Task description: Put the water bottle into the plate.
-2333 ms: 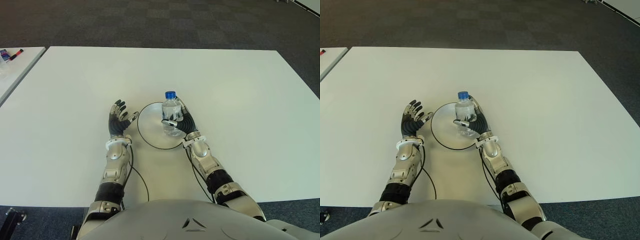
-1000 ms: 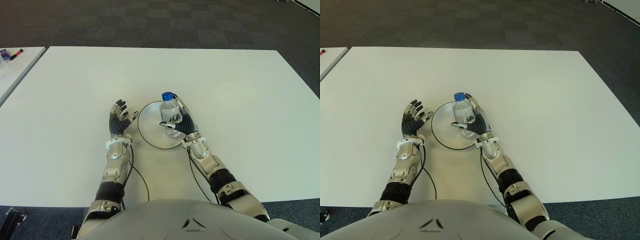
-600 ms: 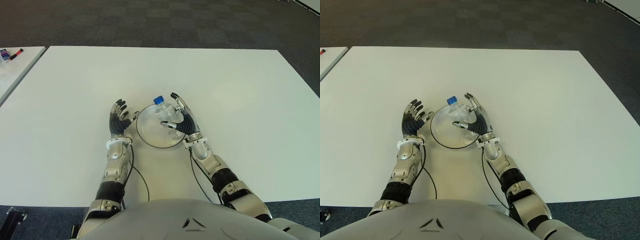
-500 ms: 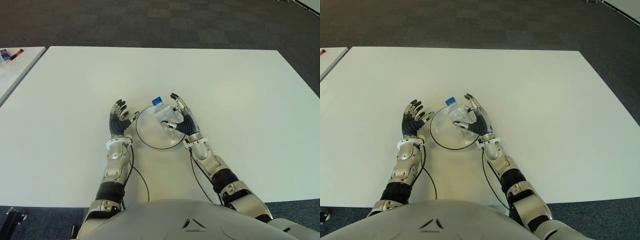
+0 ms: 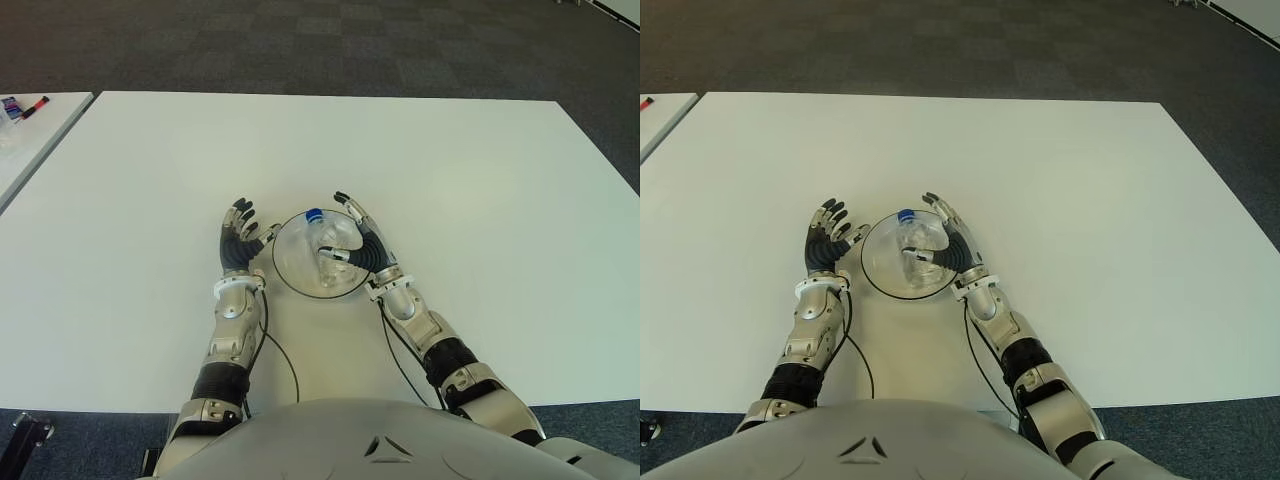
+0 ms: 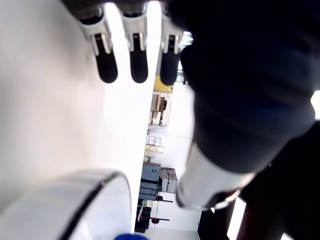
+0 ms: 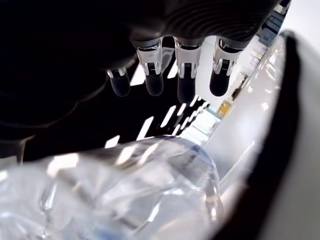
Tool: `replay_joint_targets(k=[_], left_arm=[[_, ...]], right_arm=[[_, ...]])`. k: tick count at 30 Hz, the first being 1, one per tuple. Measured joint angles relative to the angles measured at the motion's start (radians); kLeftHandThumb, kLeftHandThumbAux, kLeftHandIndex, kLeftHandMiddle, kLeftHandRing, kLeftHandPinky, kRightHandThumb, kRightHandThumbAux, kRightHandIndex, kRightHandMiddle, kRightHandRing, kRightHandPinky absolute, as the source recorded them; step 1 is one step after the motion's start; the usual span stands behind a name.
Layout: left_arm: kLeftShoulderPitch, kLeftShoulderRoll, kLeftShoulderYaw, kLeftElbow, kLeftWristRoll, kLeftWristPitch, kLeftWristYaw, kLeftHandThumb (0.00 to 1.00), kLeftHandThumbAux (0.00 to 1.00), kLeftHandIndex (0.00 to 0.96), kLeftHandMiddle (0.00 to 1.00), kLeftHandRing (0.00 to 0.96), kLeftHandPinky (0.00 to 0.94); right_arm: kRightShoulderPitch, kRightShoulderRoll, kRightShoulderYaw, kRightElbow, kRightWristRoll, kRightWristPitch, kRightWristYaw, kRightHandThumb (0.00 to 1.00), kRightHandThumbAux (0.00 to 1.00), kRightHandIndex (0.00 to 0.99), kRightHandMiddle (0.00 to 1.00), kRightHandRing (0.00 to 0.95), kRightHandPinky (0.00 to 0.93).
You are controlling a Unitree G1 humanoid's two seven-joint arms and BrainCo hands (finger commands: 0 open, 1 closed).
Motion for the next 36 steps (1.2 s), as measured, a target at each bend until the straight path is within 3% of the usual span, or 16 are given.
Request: replay_joint_targets(k=[36], left_arm=[[-0.023,0.000,0.001,0.043,-0.008,-0.039,0.000,0.007,0.998,0.156,0.179,0.166,0.198]], right_arm=[[0.013,0.016,-0.040,-0.051,0.122,0.023,0.152,0.124,0.609,0.000,0.000,0.000,0.000]])
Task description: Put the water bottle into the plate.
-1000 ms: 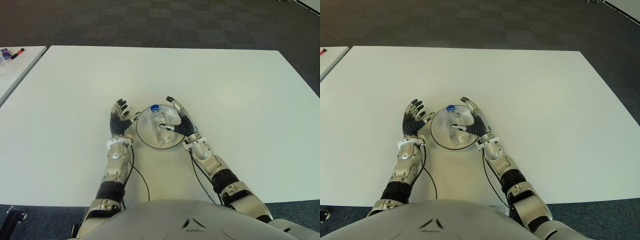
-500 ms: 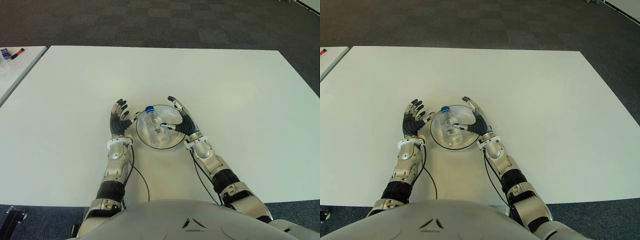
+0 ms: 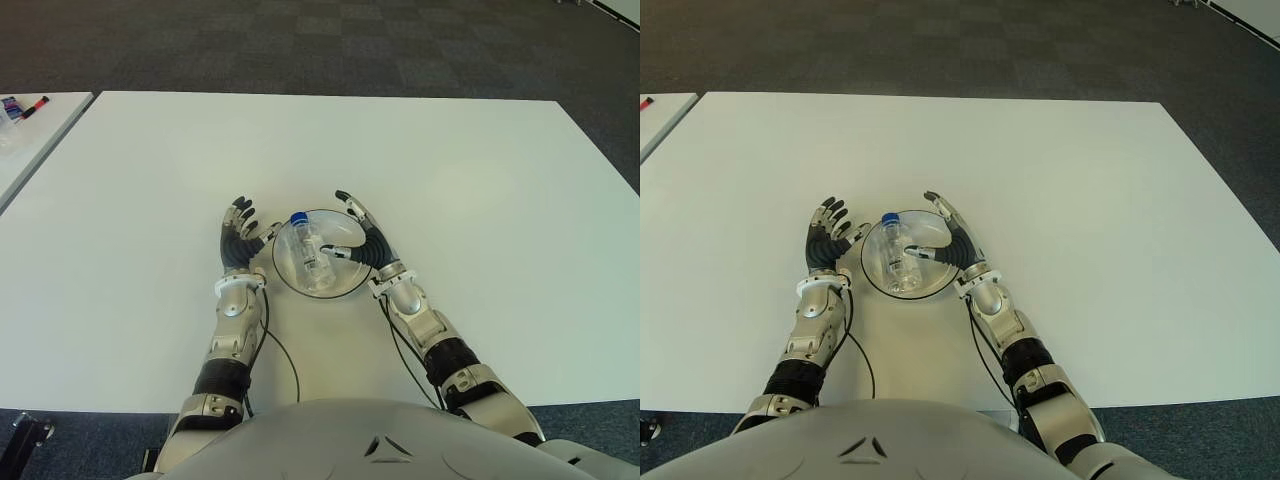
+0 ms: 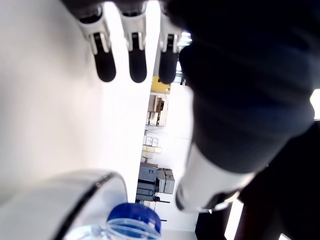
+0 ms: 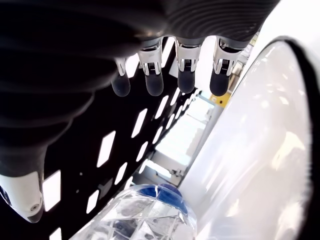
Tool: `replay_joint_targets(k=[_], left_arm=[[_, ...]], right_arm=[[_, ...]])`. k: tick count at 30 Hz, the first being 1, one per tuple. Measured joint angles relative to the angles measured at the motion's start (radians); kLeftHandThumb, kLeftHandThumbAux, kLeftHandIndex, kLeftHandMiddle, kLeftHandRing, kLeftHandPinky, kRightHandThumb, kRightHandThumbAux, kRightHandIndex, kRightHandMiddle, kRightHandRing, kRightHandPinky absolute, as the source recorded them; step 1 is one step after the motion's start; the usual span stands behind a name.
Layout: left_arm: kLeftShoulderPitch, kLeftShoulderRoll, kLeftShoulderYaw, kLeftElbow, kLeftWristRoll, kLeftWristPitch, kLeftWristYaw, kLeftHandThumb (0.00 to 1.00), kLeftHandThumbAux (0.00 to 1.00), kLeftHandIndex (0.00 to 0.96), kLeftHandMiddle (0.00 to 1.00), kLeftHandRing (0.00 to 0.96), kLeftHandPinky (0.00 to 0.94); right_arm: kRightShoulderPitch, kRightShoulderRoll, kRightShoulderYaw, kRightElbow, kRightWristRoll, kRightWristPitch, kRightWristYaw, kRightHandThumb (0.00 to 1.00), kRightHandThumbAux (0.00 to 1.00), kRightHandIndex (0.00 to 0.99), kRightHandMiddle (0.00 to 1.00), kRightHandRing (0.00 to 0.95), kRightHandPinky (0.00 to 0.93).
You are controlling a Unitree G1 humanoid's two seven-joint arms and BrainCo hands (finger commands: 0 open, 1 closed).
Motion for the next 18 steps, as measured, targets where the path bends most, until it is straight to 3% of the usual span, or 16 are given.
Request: replay_joint_targets(k=[18], left_arm=[[0.000,0.000,0.000,0.009,0.000,-0.013,0.000,0.002,0.998,0.150,0.176,0.163,0.200]], right_arm=[[0.044,0.009,-0.016,-0.087,0.016,0.008,-0.003,0.004,0.742,0.000,0.000,0.000,0.000]])
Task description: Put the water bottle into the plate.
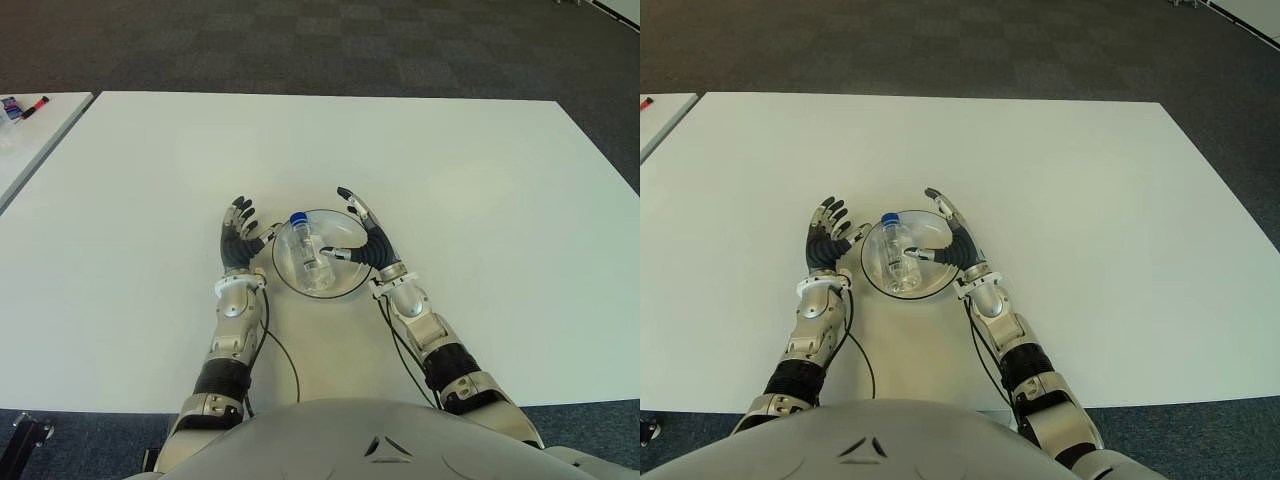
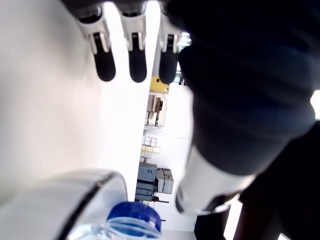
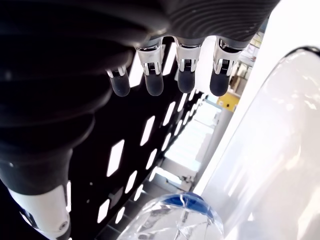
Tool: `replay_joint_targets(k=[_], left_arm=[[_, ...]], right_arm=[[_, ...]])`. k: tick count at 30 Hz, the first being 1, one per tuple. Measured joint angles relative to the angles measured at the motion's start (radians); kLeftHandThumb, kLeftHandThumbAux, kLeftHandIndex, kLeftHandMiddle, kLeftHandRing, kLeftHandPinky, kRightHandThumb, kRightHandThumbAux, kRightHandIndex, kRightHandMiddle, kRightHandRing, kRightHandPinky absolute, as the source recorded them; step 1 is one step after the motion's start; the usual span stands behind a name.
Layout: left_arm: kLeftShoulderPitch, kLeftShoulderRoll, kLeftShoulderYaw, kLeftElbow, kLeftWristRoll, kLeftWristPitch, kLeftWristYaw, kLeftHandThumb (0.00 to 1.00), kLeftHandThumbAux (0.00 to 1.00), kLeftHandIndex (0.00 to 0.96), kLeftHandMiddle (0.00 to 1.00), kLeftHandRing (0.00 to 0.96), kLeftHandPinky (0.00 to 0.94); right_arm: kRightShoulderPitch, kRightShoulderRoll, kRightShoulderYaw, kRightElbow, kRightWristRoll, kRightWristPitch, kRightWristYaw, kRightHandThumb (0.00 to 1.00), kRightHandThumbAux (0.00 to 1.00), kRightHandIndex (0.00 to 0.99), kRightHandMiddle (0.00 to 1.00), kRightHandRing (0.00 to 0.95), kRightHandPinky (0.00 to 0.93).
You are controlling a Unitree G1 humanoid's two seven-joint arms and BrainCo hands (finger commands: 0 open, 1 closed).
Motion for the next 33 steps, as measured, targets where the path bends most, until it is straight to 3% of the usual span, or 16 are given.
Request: replay_joint_targets(k=[15,25,33], left_arm=[[0.000,0.000,0.001,0.000,-0.002,0.000,0.000,0.015,0.998,0.152,0.176,0.162,0.197],[-0.001,0.000,0.003,0.000,-0.009,0.001,0.000,0.021,0.998,0.159,0.182,0.170,0.203],[-0.001,0.000,0.004,0.000,-0.009,-0.001,0.000,0.045,0.998,0.167,0.192,0.175,0.200]], right_arm=[[-0.023,-0.013,-0.068,0.069,-0.011,0.041,-0.089,0.000,0.829,0.000,0.000,0.000,0.036],[-0.049,0.025,-0.130,0.148,0.070,-0.057,-0.129,0.000,0.910,0.000,0.000,0.000,0.064],[-0.058,0.046,-0.173,0.168,0.121,-0.071,-0.127,0.000,0.937,0.008,0.003,0.011,0.069]])
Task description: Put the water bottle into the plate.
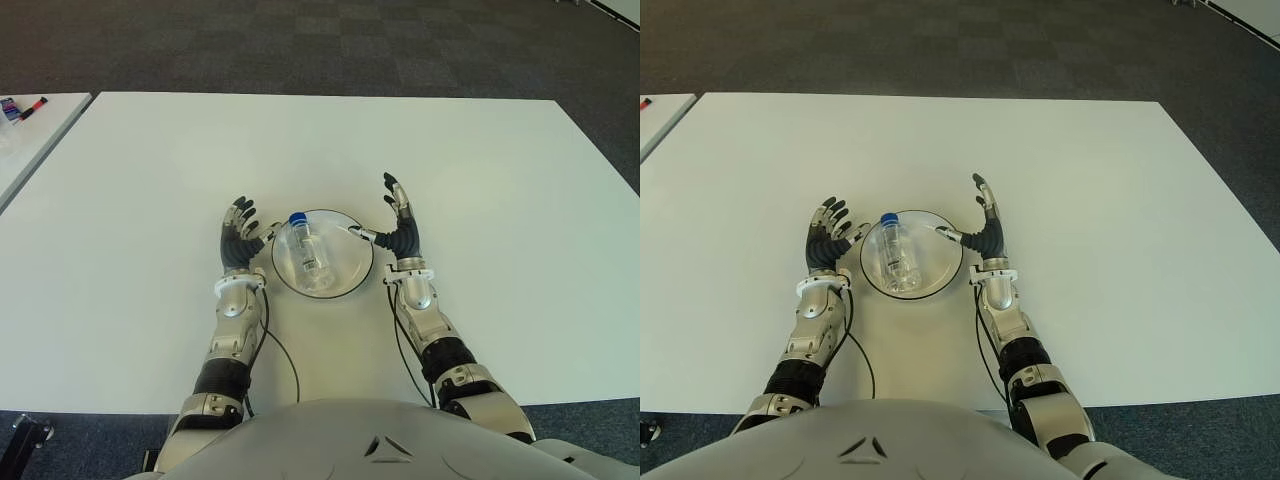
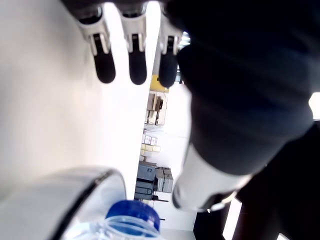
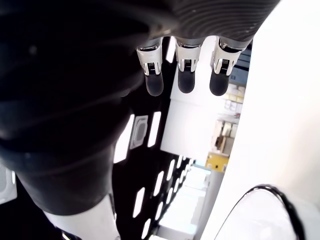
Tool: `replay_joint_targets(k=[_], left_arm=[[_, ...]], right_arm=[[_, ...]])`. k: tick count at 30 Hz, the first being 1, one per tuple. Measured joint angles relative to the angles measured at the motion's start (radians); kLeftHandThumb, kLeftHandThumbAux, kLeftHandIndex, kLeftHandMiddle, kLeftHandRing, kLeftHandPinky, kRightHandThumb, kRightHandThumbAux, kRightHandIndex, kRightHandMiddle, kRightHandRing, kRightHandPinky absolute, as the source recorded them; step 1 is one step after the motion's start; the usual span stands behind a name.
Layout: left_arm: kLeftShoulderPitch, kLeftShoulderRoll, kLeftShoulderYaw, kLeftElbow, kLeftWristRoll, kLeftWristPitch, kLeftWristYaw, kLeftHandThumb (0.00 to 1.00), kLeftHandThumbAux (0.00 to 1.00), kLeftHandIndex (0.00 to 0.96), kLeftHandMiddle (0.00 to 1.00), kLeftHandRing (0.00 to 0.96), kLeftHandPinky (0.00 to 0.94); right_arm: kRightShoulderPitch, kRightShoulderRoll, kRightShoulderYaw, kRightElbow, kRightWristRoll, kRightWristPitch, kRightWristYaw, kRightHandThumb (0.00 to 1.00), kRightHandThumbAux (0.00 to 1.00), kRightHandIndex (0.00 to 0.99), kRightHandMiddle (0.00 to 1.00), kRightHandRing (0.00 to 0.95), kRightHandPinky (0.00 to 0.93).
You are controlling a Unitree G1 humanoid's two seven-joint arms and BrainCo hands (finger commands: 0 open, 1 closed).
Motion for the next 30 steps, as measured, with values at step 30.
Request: replay_joint_targets(k=[30], left_arm=[[-0.001,0.000,0.032,-0.016,-0.013,0.028,-0.024,0.037,0.998,0.142,0.175,0.160,0.192]], right_arm=[[-0.080,0.102,-0.219,0.146,0.398,0.165,0.307,0.073,0.774,0.119,0.140,0.142,0.219]])
